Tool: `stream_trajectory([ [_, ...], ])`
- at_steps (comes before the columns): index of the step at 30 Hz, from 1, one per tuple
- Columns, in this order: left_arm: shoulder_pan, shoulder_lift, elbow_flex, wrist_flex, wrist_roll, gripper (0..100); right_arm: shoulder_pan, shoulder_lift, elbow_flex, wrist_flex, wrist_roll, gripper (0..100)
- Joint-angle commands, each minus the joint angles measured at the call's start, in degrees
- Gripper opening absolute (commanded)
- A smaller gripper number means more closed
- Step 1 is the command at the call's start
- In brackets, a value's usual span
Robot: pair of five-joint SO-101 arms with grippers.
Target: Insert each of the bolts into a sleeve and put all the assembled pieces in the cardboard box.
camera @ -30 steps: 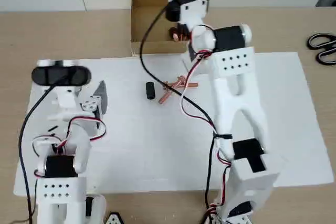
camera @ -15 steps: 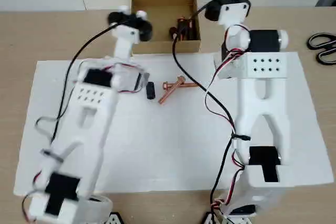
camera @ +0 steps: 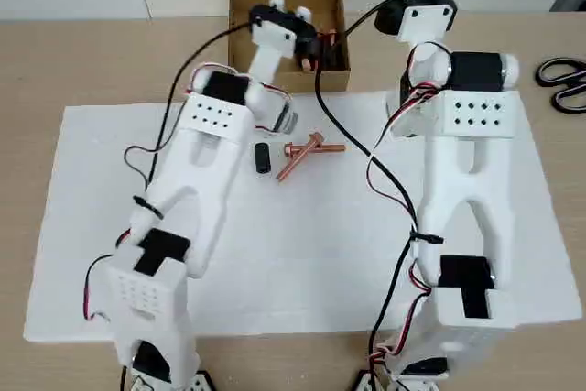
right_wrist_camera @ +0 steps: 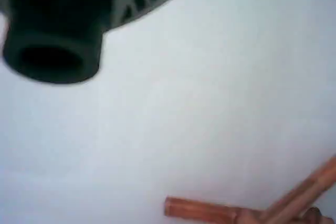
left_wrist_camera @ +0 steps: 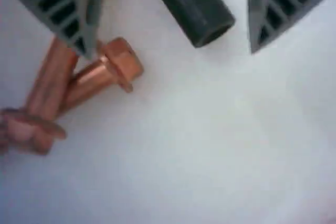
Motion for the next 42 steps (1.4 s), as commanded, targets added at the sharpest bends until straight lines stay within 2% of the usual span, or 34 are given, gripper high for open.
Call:
stream_trajectory([
  [1,1.76,1.85,-3.82,0.62,-0.7,19,0.66,-3.47,-0.09,-0.4,-0.7,0.6],
  [5,1.76,5.1,-6.9,1.05,-0.97,19,1.54,-3.47,-0.09,-0.4,-0.7,0.6],
  [9,2.81,7.3,-10.86,4.84,-1.05,19,4.09,-3.47,-0.09,-0.4,-0.7,0.6],
  [15,5.36,11.16,-15.34,8.35,-4.92,19,6.9,-3.56,-0.09,-0.4,-0.7,0.5],
  [35,5.89,16.53,-16.75,6.68,-5.19,18,6.99,-3.56,-0.09,-0.13,-0.7,0.5],
  [42,6.68,16.26,-16.84,6.59,-5.19,9,6.99,-3.56,-0.09,-0.13,-0.79,0.5],
])
